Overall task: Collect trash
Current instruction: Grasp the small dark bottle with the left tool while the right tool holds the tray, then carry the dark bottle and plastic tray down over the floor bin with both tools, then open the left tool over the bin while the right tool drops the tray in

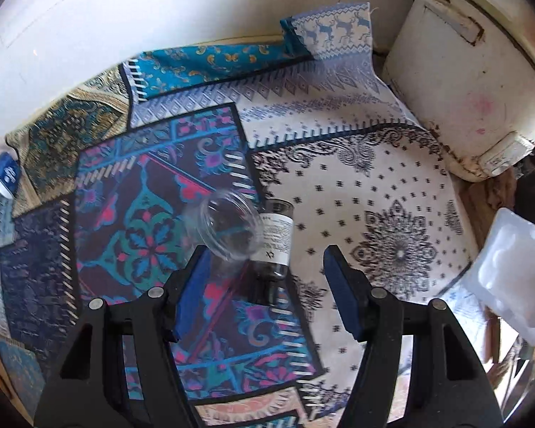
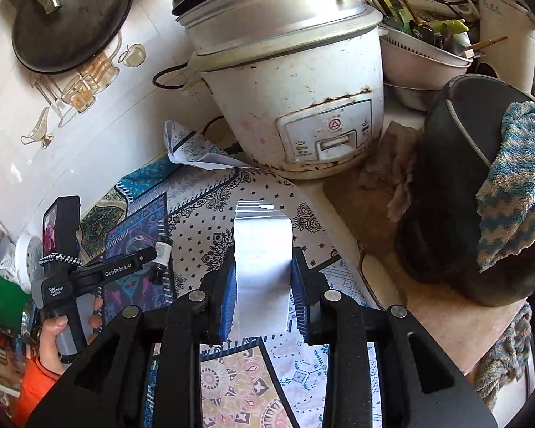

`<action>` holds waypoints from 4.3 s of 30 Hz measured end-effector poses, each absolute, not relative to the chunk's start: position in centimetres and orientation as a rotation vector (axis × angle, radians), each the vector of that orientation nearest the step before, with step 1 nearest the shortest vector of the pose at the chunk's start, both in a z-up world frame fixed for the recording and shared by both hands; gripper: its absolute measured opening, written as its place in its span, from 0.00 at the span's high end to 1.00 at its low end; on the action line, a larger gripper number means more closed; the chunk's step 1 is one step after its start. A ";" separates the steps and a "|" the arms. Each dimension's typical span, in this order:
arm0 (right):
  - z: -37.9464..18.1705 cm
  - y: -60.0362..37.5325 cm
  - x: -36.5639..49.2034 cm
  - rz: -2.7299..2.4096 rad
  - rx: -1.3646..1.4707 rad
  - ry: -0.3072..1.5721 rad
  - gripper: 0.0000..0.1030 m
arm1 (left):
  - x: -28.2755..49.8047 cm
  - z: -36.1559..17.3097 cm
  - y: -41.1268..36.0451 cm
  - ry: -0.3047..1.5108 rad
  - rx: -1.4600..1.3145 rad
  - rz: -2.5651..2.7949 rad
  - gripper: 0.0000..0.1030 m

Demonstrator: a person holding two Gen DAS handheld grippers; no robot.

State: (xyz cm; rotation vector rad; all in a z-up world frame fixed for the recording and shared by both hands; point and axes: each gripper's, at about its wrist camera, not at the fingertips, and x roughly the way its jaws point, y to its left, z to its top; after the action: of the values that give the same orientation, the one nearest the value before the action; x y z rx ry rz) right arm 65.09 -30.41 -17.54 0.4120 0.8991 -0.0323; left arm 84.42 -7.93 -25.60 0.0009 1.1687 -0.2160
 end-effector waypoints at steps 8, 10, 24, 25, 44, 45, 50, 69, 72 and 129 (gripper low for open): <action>-18.2 -30.8 65.4 -0.012 0.420 0.908 0.75 | 82.7 -27.3 -7.5 1.225 -0.052 -0.263 0.49; -18.5 -30.6 65.8 -0.003 0.425 0.916 0.75 | 83.1 -27.7 -8.0 1.221 -0.023 -0.272 0.62; -18.5 -29.0 65.5 0.062 0.412 0.932 0.75 | 85.5 -28.9 -9.1 1.185 0.011 -0.231 0.75; -18.4 -29.0 65.4 0.068 0.410 0.932 0.75 | 85.1 -28.6 -9.0 1.208 0.012 -0.244 0.75; -16.1 -24.5 61.6 0.351 0.294 0.902 0.75 | 69.8 -18.8 -2.4 0.990 -0.175 -0.106 0.76; -15.9 -24.1 61.0 0.360 0.295 0.899 0.75 | 68.9 -18.3 -1.8 0.980 -0.175 -0.096 0.76; -14.8 -21.3 57.3 0.393 0.275 0.880 0.75 | 63.9 -16.6 1.2 0.942 -0.179 -0.062 0.76; -19.0 -11.0 36.8 0.284 0.283 0.933 0.75 | 41.2 -20.0 10.0 0.975 -0.078 -0.161 0.76; -20.8 -10.3 34.6 0.274 0.278 0.976 0.75 | 38.6 -21.8 10.2 1.016 -0.069 -0.171 0.76; -80.5 -9.6 38.9 0.291 0.120 1.486 0.74 | 37.4 -86.7 6.1 1.575 -0.399 -0.074 0.75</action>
State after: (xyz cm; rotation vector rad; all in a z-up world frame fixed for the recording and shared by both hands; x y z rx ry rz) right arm 38.92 -9.58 -80.49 0.1202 1.4860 0.2914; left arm 37.39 6.06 -86.69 -0.3993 1.5745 -0.0738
